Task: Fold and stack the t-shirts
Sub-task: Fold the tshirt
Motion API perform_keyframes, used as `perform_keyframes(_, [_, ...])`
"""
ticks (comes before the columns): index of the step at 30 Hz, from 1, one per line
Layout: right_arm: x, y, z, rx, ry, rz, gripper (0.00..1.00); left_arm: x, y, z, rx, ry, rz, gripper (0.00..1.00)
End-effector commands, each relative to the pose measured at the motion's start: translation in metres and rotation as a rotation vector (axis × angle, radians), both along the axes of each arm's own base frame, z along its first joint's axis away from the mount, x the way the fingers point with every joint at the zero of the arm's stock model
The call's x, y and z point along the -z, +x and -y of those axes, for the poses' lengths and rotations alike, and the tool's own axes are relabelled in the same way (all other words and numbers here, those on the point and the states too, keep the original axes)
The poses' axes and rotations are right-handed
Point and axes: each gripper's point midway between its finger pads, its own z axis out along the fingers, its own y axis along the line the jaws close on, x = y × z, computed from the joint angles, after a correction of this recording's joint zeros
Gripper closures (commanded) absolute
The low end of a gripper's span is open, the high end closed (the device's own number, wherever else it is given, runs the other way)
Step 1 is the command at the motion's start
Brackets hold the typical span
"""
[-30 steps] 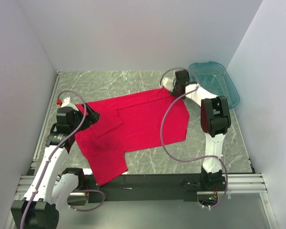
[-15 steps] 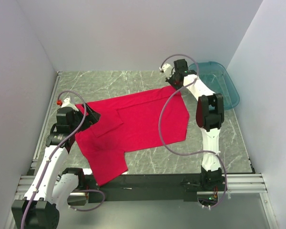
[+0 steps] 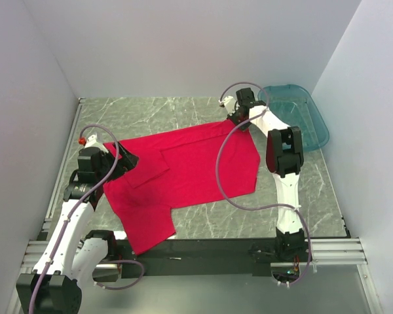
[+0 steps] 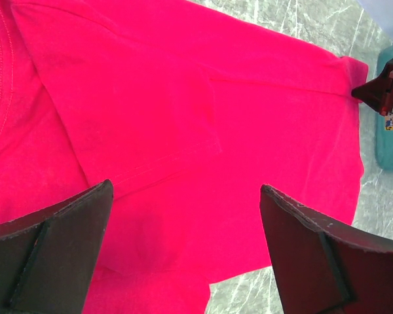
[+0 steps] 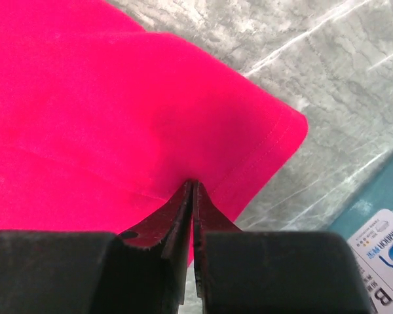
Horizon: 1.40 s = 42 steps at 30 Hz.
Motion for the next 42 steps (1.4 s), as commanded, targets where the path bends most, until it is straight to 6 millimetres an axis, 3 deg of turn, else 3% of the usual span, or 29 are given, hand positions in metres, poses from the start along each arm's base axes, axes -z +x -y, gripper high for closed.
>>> perform_keyframes(1, [-0.061,0.012,-0.002,0.013,0.04,0.136,0.89,-0.009,0.005,0.001,0.0,-0.014,0.034,0.01])
perform_keyframes(2, [-0.088,0.014,-0.002,0.013,0.051,0.192,0.87,-0.009,0.005,0.001,0.002,-0.019,0.034,0.01])
perform_keyframes(4, [-0.109,0.009,-0.003,0.012,0.067,0.228,0.8,-0.01,0.005,0.002,-0.005,-0.043,0.025,0.01])
perform_keyframes(5, [-0.135,0.004,-0.005,0.011,0.093,0.267,0.73,-0.01,0.006,0.001,-0.018,-0.053,0.017,0.01])
perform_keyframes(6, [-0.145,-0.002,-0.007,0.005,0.115,0.278,0.69,-0.007,0.004,-0.001,-0.049,-0.075,-0.015,0.01])
perform_keyframes(7, [-0.143,-0.015,-0.019,-0.041,0.173,0.249,0.66,-0.011,0.004,-0.004,-0.072,-0.085,-0.022,0.01])
perform_keyframes(8, [-0.168,-0.033,-0.026,-0.086,0.219,0.266,0.56,-0.008,0.003,-0.006,-0.116,-0.116,-0.057,0.01])
perform_keyframes(9, [-0.157,-0.056,-0.034,-0.145,0.252,0.203,0.51,0.001,-0.003,-0.017,-0.189,-0.109,-0.116,0.01])
perform_keyframes(10, [-0.161,-0.085,-0.063,-0.296,0.384,0.142,0.47,0.002,-0.007,-0.02,-0.229,-0.121,-0.146,0.0])
perform_keyframes(11, [-0.171,-0.122,-0.073,-0.451,0.388,0.115,0.42,0.007,-0.01,-0.023,-0.303,-0.166,-0.196,0.01])
perform_keyframes(12, [-0.152,-0.157,-0.081,-0.54,0.425,0.035,0.41,0.014,-0.015,-0.036,-0.394,-0.174,-0.237,0.01])
perform_keyframes(13, [-0.161,-0.196,-0.099,-0.724,0.449,0.039,0.4,0.028,-0.03,-0.04,-0.449,-0.175,-0.337,0.01])
perform_keyframes(14, [-0.155,-0.219,-0.105,-0.805,0.452,0.02,0.39,0.033,-0.035,-0.041,-0.499,-0.201,-0.38,0.01])
perform_keyframes(15, [-0.127,-0.252,-0.106,-0.858,0.444,-0.049,0.39,0.037,-0.042,-0.044,-0.529,-0.209,-0.423,0.01])
perform_keyframes(16, [-0.133,-0.27,-0.108,-0.934,0.416,0.003,0.39,0.047,-0.053,-0.044,-0.551,-0.207,-0.497,0.02])
perform_keyframes(17, [-0.125,-0.283,-0.116,-0.99,0.379,0.023,0.37,0.049,-0.057,-0.043,-0.563,-0.217,-0.525,0.03])
perform_keyframes(18, [-0.098,-0.306,-0.11,-1.0,0.357,-0.024,0.36,0.052,-0.061,-0.042,-0.568,-0.223,-0.547,0.04])
perform_keyframes(20, [-0.097,-0.315,-0.106,-1.014,0.306,0.044,0.35,0.054,-0.067,-0.039,-0.556,-0.229,-0.579,0.05])
perform_keyframes(21, [-0.083,-0.325,-0.097,-1.006,0.276,0.018,0.35,0.055,-0.069,-0.04,-0.554,-0.221,-0.58,0.05])
perform_keyframes(23, [-0.079,-0.33,-0.083,-0.998,0.224,0.023,0.35,0.058,-0.072,-0.043,-0.551,-0.194,-0.58,0.06])
perform_keyframes(24, [-0.064,-0.332,-0.064,-0.962,0.158,-0.001,0.35,0.059,-0.072,-0.042,-0.536,-0.186,-0.577,0.06])
perform_keyframes(26, [-0.055,-0.333,-0.044,-0.979,0.068,0.025,0.35,0.054,-0.064,-0.034,-0.413,-0.171,-0.527,0.09])
perform_keyframes(27, [-0.039,-0.336,-0.025,-0.951,0.002,-0.006,0.35,0.052,-0.062,-0.028,-0.355,-0.174,-0.511,0.09])
perform_keyframes(29, [-0.03,-0.336,-0.004,-0.931,-0.066,-0.02,0.35,0.038,-0.056,-0.013,-0.205,-0.182,-0.427,0.07])
perform_keyframes(31, [-0.022,-0.333,0.013,-0.879,-0.097,-0.042,0.35,0.023,-0.047,-0.01,-0.165,-0.186,-0.335,0.06])
perform_keyframes(33, [-0.016,-0.324,0.024,-0.837,-0.123,-0.044,0.36,-0.005,-0.044,-0.002,-0.102,-0.203,-0.193,0.05])
perform_keyframes(36, [-0.008,-0.317,0.026,-0.811,-0.121,-0.069,0.36,-0.021,-0.043,0.002,-0.072,-0.219,-0.111,0.04])
perform_keyframes(42, [-0.004,-0.301,0.015,-0.786,-0.074,-0.08,0.39,-0.021,-0.047,0.002,-0.049,-0.188,-0.119,0.04])
